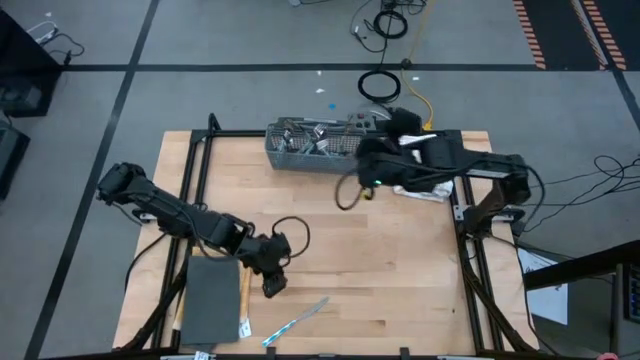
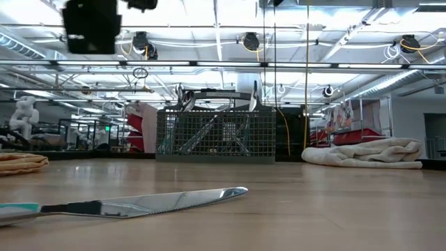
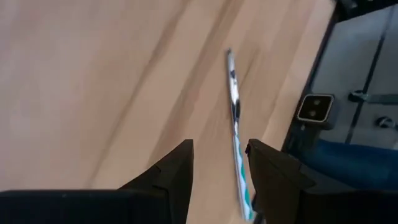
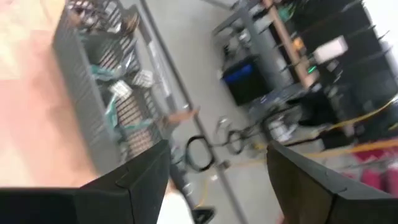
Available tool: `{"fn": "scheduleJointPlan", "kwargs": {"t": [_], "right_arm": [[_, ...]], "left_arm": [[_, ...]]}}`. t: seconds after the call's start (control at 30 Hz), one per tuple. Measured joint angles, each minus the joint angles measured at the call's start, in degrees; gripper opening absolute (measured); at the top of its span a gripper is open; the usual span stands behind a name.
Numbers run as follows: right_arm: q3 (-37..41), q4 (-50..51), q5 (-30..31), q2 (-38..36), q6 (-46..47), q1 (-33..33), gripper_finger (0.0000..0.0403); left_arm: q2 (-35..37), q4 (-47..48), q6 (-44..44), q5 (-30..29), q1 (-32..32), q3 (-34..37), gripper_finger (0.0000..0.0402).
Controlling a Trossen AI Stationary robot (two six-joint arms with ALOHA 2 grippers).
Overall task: Sort silverware
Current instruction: Put the blue knife into the silverware basket
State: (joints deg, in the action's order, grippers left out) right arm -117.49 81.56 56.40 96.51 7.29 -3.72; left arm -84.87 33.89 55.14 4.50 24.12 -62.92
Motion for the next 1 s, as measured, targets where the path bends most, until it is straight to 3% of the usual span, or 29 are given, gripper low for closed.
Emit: {"fn": "scheduleJointPlan", "kwargs": {"t": [0.13, 0.37, 0.5, 0.8, 1.0], "right_arm": [[0.0, 8.3, -1.8, -0.7, 8.2, -1.7, 0.0249], [0.3, 7.9, -5.9, -0.4, 6.9, -3.8, 0.0249], [0.3, 8.2, -5.9, -0.2, 6.8, -5.1, 0.0249], [0.3, 8.4, -5.8, -0.2, 6.7, -7.1, 0.0249], [0.3, 8.4, -5.9, -0.2, 6.9, -7.9, 0.0249]], "left_arm": [[-2.4, -1.3, 10.7, -0.7, 5.4, 0.0, 0.0157], [-8.9, -14.2, 26.7, -6.6, 13.3, -0.1, 0.0157], [-14.2, -12.2, 26.7, -8.1, 15.1, -3.3, 0.0157], [-29.3, 7.4, 22.4, -6.8, 17.2, -19.3, 0.0157], [-33.0, 6.0, 22.5, -6.3, 17.2, -22.6, 0.0157]]}}
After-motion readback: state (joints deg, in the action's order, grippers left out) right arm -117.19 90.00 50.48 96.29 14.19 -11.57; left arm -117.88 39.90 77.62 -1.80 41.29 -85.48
